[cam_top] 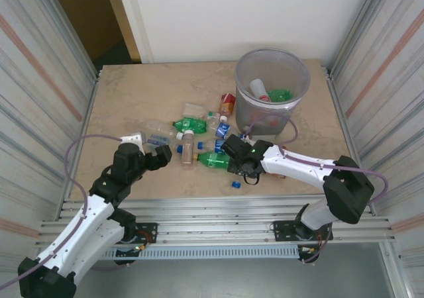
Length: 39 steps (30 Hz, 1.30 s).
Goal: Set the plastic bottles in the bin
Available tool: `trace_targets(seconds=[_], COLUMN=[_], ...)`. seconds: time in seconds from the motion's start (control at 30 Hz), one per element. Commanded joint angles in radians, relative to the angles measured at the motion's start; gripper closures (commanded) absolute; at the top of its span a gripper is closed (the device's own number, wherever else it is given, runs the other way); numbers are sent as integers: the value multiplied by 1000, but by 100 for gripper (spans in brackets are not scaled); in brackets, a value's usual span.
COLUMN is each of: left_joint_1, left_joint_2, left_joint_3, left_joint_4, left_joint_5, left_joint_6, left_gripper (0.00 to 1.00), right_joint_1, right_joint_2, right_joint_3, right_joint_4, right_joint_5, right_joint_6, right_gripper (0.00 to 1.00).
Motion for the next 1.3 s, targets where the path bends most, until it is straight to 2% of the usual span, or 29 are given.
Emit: trace_targets(seconds=[0.0, 0.47, 0.7, 0.93, 1.1, 1.27], left_joint_1=[10, 10, 11, 19, 20, 22], left_joint_2=[-2, 8, 8, 18, 23, 27], left_joint_3=[16, 31, 48, 116, 136, 143], left_joint_4=[-6, -9, -19, -60, -51, -13], left_joint_5=[-14, -13, -2, 2, 48, 130], left_joint_6=[4, 12, 19, 55, 68, 60], left_gripper=[1, 1, 1, 1, 1, 1], right_joint_1=[5, 32, 64, 76, 67, -52], right_joint_2=[-18, -60, -104, -125, -130, -128], right_joint_3=[40, 115, 191, 403, 562, 702], right_joint_4=[-39, -115, -119, -159, -180, -204], right_joint_5=[24, 81, 101, 122, 160, 119], right_joint_6=[-12, -68, -201, -400, -515, -579], right_gripper=[56, 58, 61, 63, 63, 63])
